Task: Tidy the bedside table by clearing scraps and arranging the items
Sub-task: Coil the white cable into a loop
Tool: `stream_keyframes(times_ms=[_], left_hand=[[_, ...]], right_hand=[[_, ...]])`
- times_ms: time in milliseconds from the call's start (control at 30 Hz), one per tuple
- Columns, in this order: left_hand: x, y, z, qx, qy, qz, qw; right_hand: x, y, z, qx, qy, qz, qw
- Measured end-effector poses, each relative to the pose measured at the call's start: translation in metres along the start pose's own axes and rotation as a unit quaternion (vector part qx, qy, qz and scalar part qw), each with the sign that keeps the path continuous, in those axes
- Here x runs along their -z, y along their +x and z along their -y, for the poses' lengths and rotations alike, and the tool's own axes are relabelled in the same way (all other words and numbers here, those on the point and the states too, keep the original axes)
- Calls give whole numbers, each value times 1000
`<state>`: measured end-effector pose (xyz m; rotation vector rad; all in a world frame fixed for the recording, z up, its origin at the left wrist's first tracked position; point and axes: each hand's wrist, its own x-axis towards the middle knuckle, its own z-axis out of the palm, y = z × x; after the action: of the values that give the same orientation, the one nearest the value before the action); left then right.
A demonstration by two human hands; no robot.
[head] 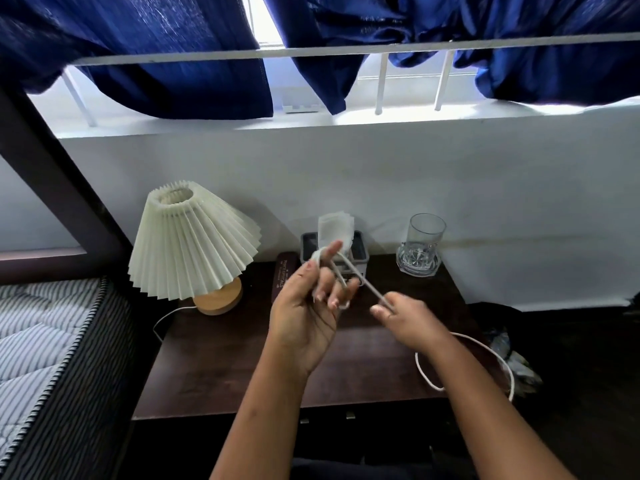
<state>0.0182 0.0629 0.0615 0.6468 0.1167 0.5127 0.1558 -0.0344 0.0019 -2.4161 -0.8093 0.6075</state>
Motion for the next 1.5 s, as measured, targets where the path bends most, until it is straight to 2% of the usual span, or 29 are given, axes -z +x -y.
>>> stream_keyframes(times_ms=[67, 167, 300, 333, 367, 400, 467, 500, 533, 633, 667, 767, 900, 1033, 1200, 1300, 1400, 1500], left_hand=[[6, 6, 0, -83, -12, -97, 992], [21, 12, -2, -155, 27, -189, 969], [27, 15, 0, -190, 207, -210, 937], [25, 15, 1, -194, 285, -211, 915], [26, 15, 1, -198, 383, -211, 877], [28, 14, 2, -198, 487, -201, 827], [31, 10, 5, -155, 658, -149, 722], [30, 8, 6, -115, 700, -113, 696], [28, 6, 9, -71, 715, -81, 691], [20, 3, 12, 43, 691, -27, 721], [17, 4, 12, 78, 657, -19, 750], [9, 3, 10, 157, 473, 4, 867], [1, -1, 5, 137, 293, 54, 945], [-3, 2, 10, 43, 125, -7, 991], [4, 9, -1, -81, 22, -117, 990], [13, 13, -8, -144, 15, -182, 973], [26, 18, -9, -178, 125, -247, 944], [31, 18, -7, -168, 357, -249, 884]], right_hand=[[-14, -12, 20, 43, -6, 75, 996], [-23, -32, 45, 108, -28, 119, 987], [-21, -53, 59, 162, -73, 116, 977], [-19, -56, 60, 175, -83, 113, 974], [-16, -57, 61, 189, -90, 103, 972], [-11, -57, 61, 203, -95, 80, 971], [4, -54, 57, 222, -96, -16, 970], [13, -52, 53, 227, -98, -71, 966], [22, -50, 48, 229, -100, -116, 961], [38, -44, 29, 219, -64, -179, 957], [40, -42, 23, 219, -44, -196, 955], [42, -37, 13, 236, -24, -259, 936], [35, -30, 14, 238, 20, -270, 933], [18, -22, 22, 225, 54, -220, 948], [-11, -21, 33, 206, 5, -24, 978], [-16, -26, 43, 220, -23, 35, 975], [-12, -37, 51, 247, -92, 50, 963], [2, -46, 56, 293, -114, -51, 948]])
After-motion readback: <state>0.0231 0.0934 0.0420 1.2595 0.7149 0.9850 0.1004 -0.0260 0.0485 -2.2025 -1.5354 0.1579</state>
